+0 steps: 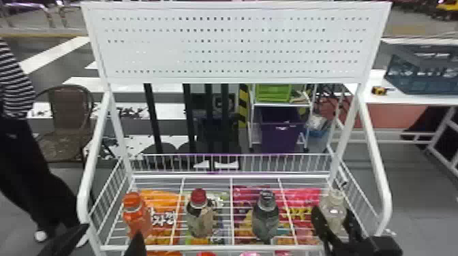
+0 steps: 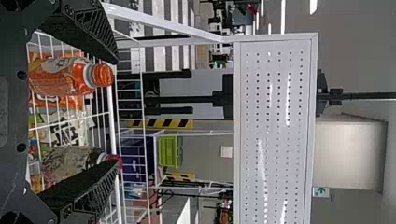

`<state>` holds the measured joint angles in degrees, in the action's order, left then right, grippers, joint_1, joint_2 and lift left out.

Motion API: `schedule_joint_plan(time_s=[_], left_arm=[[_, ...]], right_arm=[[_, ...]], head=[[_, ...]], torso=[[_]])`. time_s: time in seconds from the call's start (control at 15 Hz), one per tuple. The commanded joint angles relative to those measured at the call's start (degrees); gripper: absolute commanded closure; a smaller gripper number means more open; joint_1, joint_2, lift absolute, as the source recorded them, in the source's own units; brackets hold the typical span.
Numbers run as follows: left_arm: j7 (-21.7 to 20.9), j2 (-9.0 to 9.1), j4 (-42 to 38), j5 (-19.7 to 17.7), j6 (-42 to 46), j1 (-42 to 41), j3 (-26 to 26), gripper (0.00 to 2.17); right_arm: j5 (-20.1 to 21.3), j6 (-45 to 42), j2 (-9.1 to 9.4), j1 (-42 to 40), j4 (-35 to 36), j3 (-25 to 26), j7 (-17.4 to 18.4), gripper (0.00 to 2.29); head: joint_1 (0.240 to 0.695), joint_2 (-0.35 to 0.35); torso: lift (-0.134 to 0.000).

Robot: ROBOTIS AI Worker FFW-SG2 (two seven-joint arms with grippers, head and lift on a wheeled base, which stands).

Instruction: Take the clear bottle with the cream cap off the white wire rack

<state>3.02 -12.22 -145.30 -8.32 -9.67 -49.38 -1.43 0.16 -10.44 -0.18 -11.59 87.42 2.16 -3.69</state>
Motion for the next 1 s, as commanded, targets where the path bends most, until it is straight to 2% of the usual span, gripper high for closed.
schedule_joint_plan(time_s=[0.0, 0.27, 0.47, 0.73, 0.93], left_arm=[[0.06, 0.0, 0.19, -0.03, -0.32, 0.69, 0.02, 0.13], [0.41, 0.0, 0.8, -0.03, -0.14, 1.39, -0.07, 0.13], [0.32, 0.0, 1.16, -0.03, 0.39, 2.0, -0.07, 0.13], [-0.03, 0.09, 1.24, -0.2, 0.56, 2.27, 0.02, 0.13], [-0.03, 0.09, 1.42, -0.29, 0.74, 2.18, -0.07, 0.13]], right_arm=[[-1.21, 6.54, 0.23, -5.28, 9.7, -0.14, 0.0, 0.71], [-2.71, 12.34, -1.32, -19.52, 28.86, 1.0, -1.06, 0.71], [-2.79, 10.93, -1.41, -28.84, 38.88, 2.85, -1.5, 0.71], [-2.97, 4.43, -1.32, -38.15, 45.64, 3.11, -1.5, 0.71], [-3.06, 2.5, -1.32, -41.05, 46.96, 3.55, -1.5, 0.71]], head=[[0.499, 0.0], [0.499, 0.0], [0.499, 0.0], [0.499, 0.0], [0.499, 0.0]], torso=[[0.0], [0.0], [0.0], [0.0], [0.0]])
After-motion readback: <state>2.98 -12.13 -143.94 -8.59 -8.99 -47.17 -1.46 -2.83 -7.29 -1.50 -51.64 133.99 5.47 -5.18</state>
